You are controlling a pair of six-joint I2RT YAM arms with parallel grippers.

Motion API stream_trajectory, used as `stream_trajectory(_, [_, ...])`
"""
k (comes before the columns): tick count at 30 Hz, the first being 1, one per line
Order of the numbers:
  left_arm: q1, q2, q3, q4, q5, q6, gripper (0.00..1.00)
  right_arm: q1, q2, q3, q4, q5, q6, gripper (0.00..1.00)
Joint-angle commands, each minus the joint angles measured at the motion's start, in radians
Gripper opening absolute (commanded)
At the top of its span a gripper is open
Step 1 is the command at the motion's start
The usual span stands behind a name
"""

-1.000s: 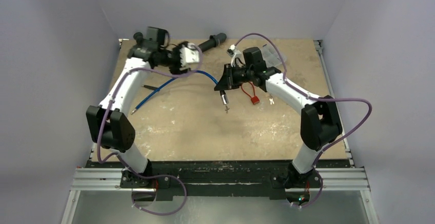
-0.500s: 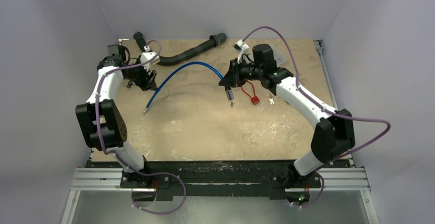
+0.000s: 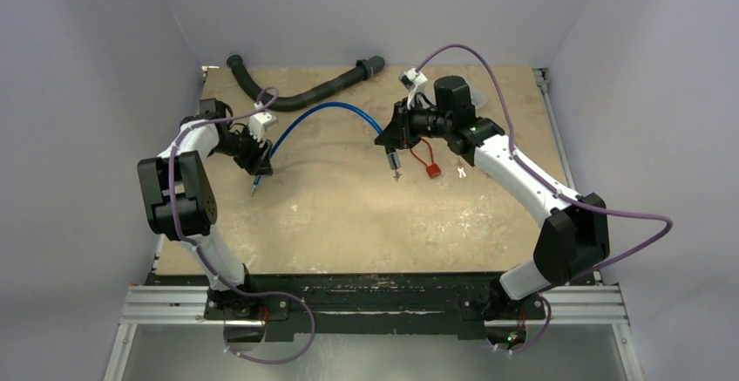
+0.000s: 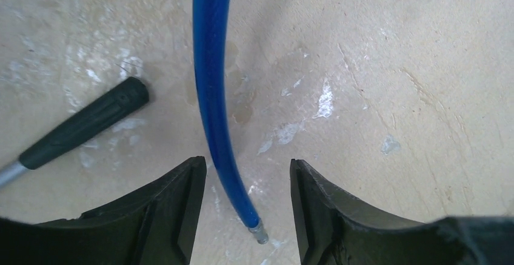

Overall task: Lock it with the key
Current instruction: Lock the lock.

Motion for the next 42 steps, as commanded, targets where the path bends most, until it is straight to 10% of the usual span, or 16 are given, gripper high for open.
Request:
stream_trajectory(1, [0.004,0.008,-0.021,0.048,0.033,-0.048,0.55,0.002,-0.042,0.005,0.074,-0.003,-0.020,0.00])
stream_trajectory(7, [0.004,0.036,-0.048,0.112,-0.026,-0.100,0.40,0.002,-0.039,0.018,0.069,0.002,-0.024,0.00])
stream_trajectory(13, [0.002,0.020,-0.033,0.117,0.040,-0.185,0.00,0.002,-0.037,0.025,0.105,0.017,0.039,0.00])
stream_trajectory(22, [-0.030,-0.171,-0.059,0.612,0.200,-0.808,0.00,0.000,-0.010,0.096,0.272,0.186,0.219,0.00])
stream_trajectory(34, [-0.236,-0.317,0.062,1.264,-0.098,-1.483,0.00,-0.016,-0.034,0.070,0.747,0.330,0.546,0.00])
stream_trajectory(42, [-0.297,-0.289,0.232,1.298,-0.242,-1.791,0.00,-0.014,-0.042,0.070,0.893,0.307,0.508,0.00])
